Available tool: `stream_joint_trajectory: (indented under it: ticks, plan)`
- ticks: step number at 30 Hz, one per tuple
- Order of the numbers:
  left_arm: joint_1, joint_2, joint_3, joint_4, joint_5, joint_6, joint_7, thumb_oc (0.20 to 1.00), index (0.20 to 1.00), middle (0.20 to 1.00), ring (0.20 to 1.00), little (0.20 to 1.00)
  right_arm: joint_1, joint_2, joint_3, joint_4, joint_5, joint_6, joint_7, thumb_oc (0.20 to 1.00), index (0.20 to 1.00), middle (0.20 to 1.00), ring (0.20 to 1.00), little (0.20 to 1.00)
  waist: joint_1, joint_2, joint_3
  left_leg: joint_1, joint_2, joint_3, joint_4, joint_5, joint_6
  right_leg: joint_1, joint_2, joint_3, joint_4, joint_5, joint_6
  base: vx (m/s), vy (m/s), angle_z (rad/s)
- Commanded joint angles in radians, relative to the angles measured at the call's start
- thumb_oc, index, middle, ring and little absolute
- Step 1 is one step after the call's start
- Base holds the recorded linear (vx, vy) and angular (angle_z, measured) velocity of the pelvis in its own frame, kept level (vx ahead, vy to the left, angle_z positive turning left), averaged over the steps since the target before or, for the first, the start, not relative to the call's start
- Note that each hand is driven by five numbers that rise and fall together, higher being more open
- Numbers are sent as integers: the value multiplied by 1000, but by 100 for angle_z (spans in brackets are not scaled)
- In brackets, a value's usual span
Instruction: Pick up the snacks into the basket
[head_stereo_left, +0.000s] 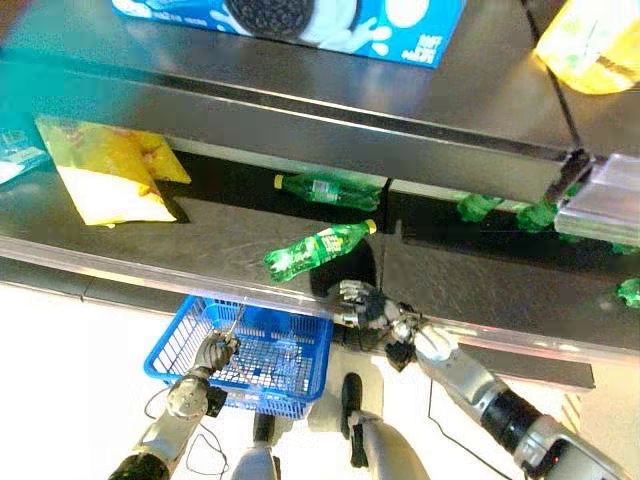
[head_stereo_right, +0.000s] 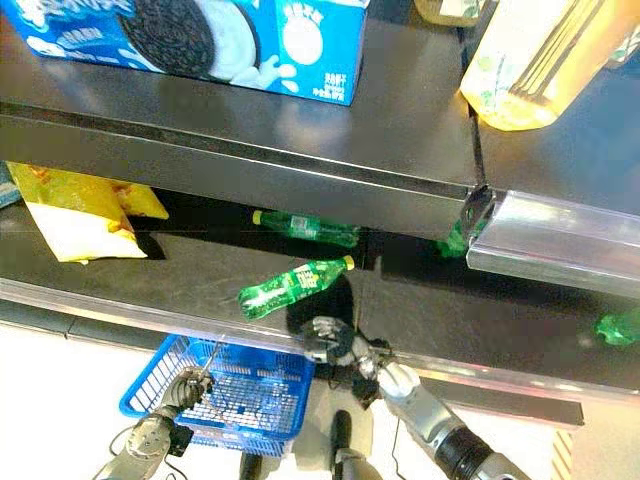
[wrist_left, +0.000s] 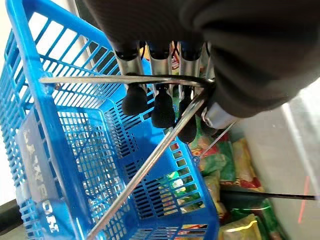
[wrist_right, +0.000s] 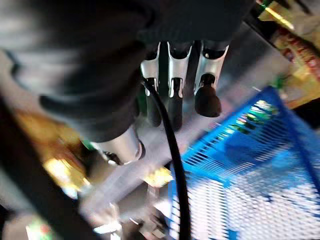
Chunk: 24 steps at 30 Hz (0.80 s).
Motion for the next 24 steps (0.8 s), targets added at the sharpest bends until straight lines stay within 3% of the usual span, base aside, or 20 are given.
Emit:
stream_joint_trajectory:
  ticks: [1,6,7,8,9,10,11,13,14,15,16,17,18,23,24]
  plan:
    - [33,44,7,-104,16,-83,15,200,200,200,200,200,45,38,13,-25,-56,-38,-9,200,200,200,200,200,32,-21,-60,-50,-13,-11,1,16,7,2,-57,42,34,-28,117,-7,2,12]
    - [49,47,7,-115,21,-80,13,200,200,200,200,200,45,53,9,-15,-53,-32,-9,200,200,200,200,200,36,-18,-65,-53,-14,-15,13,13,9,1,-59,40,45,-33,116,-4,0,2]
    - [51,44,9,-106,23,-79,17,200,200,200,200,200,39,49,8,-22,-70,-35,-17,586,586,586,586,586,35,-18,-67,-55,-14,-14,19,11,9,1,-60,40,47,-34,116,0,0,0]
    - [51,44,9,-106,23,-79,17,200,200,200,200,200,39,49,8,-22,-70,-35,-17,586,586,586,586,586,35,-18,-67,-55,-14,-14,19,11,9,1,-60,40,47,-34,116,0,0,0]
    - [56,44,10,-107,25,-79,19,200,200,200,200,200,27,30,6,-47,-126,-41,-34,1000,1000,1000,1000,1000,34,-17,-69,-56,-14,-16,23,9,8,2,-59,41,49,-36,116,0,0,0]
    - [66,44,21,-103,30,-79,26,200,200,200,200,200,8,-20,-16,-88,-279,-52,-97,1000,1000,1000,1000,1000,31,-15,-73,-58,-11,-16,27,7,8,1,-59,39,50,-38,117,0,0,0]
    - [66,44,20,-103,30,-79,26,200,200,200,200,200,9,-21,-16,-90,-281,-51,-98,1000,1000,1000,1000,1000,30,-14,-73,-59,-11,-17,28,6,8,1,-59,38,51,-39,117,0,0,0]
    - [103,62,50,-132,50,-91,26,200,200,200,200,200,-34,-165,-62,-232,-547,-57,-156,1000,1000,1000,1000,1000,23,-16,-78,-63,-6,-14,39,2,7,0,-57,39,51,-39,120,0,0,0]
    - [104,61,49,-133,50,-90,26,200,200,200,200,200,-31,-167,-64,-237,-548,-55,-155,1000,1000,1000,1000,1000,24,-15,-78,-64,-6,-14,40,1,7,0,-57,38,52,-40,120,0,0,0]
    - [132,76,62,-136,58,-100,18,200,200,200,200,200,-65,-278,-108,-316,-636,-69,-193,1000,1000,1000,1000,1000,19,-19,-81,-63,-3,-14,48,-9,8,-1,-55,40,56,-44,123,0,0,0]
    - [130,75,61,-137,59,-99,17,200,200,200,200,200,-62,-281,-111,-321,-636,-67,-191,1000,1000,1000,1000,1000,20,-17,-82,-66,-4,-14,46,-4,8,-3,-55,40,53,-39,123,0,0,0]
    - [145,80,65,-131,64,-98,13,200,200,200,200,200,-100,-345,-152,-384,-710,-67,-241,1000,1000,1000,1000,1000,18,-19,-87,-67,-2,-14,43,-4,8,-5,-55,41,50,-39,126,2,1,-3]
    - [144,80,64,-131,64,-98,14,200,200,200,200,200,-97,-346,-155,-387,-709,-66,-240,1000,1000,1000,1000,1000,19,-19,-88,-68,-3,-14,42,-3,9,-6,-55,40,49,-38,126,16,0,-3]
    - [176,115,69,-159,70,-97,1,200,200,200,200,200,-300,-530,-144,-411,-897,-41,-323,1000,1000,1000,1000,1000,33,-26,-92,-76,-2,-15,41,-2,8,-14,-56,37,48,-37,127,0,0,0]
    - [175,113,71,-159,70,-97,1,200,200,200,200,200,-305,-530,-139,-407,-897,-41,-325,1000,1000,1000,1000,1000,32,-25,-91,-77,-2,-14,41,-3,8,-14,-56,38,48,-37,127,0,0,0]
